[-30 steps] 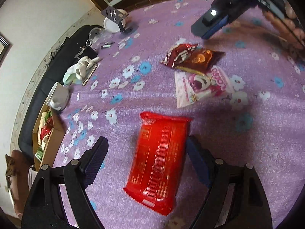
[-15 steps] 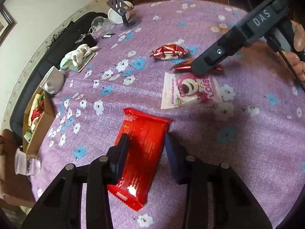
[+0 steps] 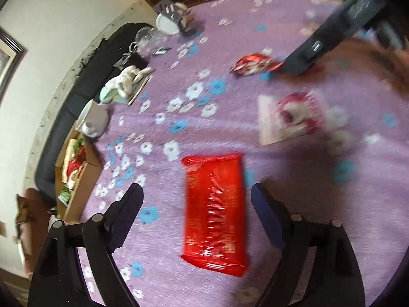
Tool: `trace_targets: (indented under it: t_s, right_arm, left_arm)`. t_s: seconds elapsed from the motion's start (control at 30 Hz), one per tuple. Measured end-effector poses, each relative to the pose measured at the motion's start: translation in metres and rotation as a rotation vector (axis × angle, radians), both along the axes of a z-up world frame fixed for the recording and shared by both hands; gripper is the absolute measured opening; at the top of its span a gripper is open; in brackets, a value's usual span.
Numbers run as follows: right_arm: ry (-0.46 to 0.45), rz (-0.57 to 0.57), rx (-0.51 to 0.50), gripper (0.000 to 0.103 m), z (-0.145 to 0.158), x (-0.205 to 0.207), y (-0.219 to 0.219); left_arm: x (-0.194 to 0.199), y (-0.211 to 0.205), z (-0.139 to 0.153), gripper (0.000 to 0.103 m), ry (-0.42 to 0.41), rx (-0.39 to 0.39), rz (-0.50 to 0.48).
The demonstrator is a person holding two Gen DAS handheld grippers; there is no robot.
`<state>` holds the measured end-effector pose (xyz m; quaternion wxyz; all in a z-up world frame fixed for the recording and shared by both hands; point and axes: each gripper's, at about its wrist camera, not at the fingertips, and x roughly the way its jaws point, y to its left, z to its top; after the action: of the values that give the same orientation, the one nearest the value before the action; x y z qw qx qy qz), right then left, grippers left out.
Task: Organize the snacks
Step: 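Grasp the red bar packet with the left tool while the right tool grasps the brown chocolate packet, then carry the red bar and brown chocolate packets over the red-rimmed white lid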
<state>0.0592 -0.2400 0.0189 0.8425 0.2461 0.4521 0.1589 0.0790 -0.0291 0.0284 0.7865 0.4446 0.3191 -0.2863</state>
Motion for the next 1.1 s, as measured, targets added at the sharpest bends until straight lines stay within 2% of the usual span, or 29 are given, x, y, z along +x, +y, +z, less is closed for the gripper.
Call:
trace_targets:
  t_s: [0.03,0.2,0.27,0.33,0.37,0.47,0.6,0.77,0.87,1.1]
  right_arm:
    - [0.009,-0.009,0.015,0.031,-0.001,0.0,-0.002]
    - [0.023,-0.029,0.027,0.031,-0.003,0.002,-0.004]
    - [0.021,-0.031,0.036,0.031,-0.003,0.002,-0.004]
    - [0.01,-0.034,0.039,0.031,-0.001,0.001,-0.004]
    - [0.002,-0.034,0.044,0.031,0.0,0.0,-0.004]
    - [-0.018,-0.026,0.061,0.031,0.003,-0.003,-0.004]
    - [-0.038,-0.023,0.074,0.031,0.006,-0.005,-0.004]
    - [-0.041,-0.003,0.098,0.031,0.006,-0.006,0.001]
    - [-0.045,0.016,0.1,0.031,0.006,-0.007,0.007]
    - [-0.102,0.03,0.079,0.031,0.015,-0.015,0.016]
  left_arm:
    - [0.004,0.0,-0.004,0.088,0.01,0.005,0.015]
    - [0.027,0.012,-0.006,0.091,0.121,-0.171,0.155]
    - [0.034,0.018,-0.006,0.079,0.213,-0.232,0.204]
    - [0.034,0.021,-0.006,0.051,0.297,-0.286,0.229]
    - [0.031,0.019,-0.006,0.046,0.3,-0.289,0.241]
    - [0.021,0.011,-0.008,0.045,0.255,-0.274,0.308]
    - [0.012,0.017,-0.007,0.044,0.29,-0.344,0.447]
    - [-0.03,0.023,0.0,0.044,0.305,-0.441,0.512]
    - [-0.066,0.027,0.011,0.044,0.241,-0.489,0.531]
    - [-0.133,0.055,0.041,0.044,0.115,-0.658,0.6]
